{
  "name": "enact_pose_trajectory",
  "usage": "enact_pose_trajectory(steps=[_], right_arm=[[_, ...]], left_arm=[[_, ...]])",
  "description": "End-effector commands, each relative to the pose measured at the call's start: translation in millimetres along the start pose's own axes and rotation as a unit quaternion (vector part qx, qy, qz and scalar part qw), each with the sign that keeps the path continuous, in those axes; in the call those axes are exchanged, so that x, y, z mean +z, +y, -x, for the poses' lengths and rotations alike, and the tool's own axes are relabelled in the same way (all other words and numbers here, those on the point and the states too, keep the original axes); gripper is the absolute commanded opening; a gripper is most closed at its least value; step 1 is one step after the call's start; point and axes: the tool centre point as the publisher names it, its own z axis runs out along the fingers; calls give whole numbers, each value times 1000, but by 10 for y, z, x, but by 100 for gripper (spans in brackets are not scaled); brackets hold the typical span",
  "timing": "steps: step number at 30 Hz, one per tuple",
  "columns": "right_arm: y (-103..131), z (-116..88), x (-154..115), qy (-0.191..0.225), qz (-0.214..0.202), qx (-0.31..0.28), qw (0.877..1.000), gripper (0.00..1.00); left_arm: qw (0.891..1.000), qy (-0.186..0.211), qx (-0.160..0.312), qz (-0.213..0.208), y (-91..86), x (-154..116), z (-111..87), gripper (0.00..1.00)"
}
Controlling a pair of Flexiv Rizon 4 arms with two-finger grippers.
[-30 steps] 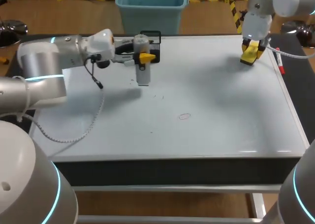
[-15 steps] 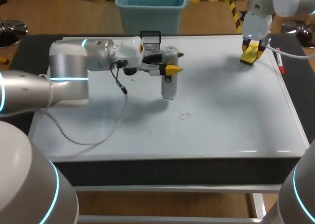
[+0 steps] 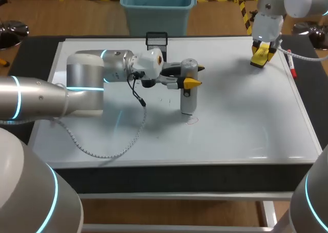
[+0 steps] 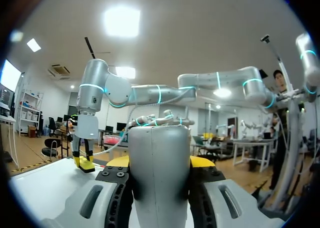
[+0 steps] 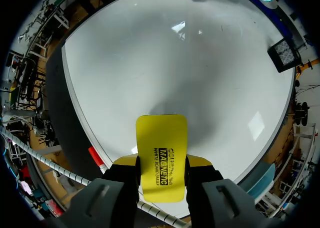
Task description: Pick up the inspection probe, press it on each red-marked spot on the whiteboard one by one, put down the probe, pick up the eraser, and wipe off all the red marks.
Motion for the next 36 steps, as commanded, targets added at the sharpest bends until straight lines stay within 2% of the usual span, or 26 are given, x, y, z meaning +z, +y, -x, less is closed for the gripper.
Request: enact_pose_trajectory(steps=[1,12,18,30,36], right_arm=[[-8,-3,-10,2,-1,-1,1000,0],[-8,-3,-10,2,-1,-1,1000,0],[-8,-3,-10,2,-1,-1,1000,0],[-8,-3,-10,2,-1,-1,1000,0],[-8,-3,-10,2,-1,-1,1000,0]], left_arm=[[1000,17,1,-7,54,43,-16,0],[999,43,10,-15,99,122,-106,0],[999,53,4,-1,98,164,-179,0],[999,50,-14,5,191,147,-297,0],[998,55,-7,6,235,120,-304,0]])
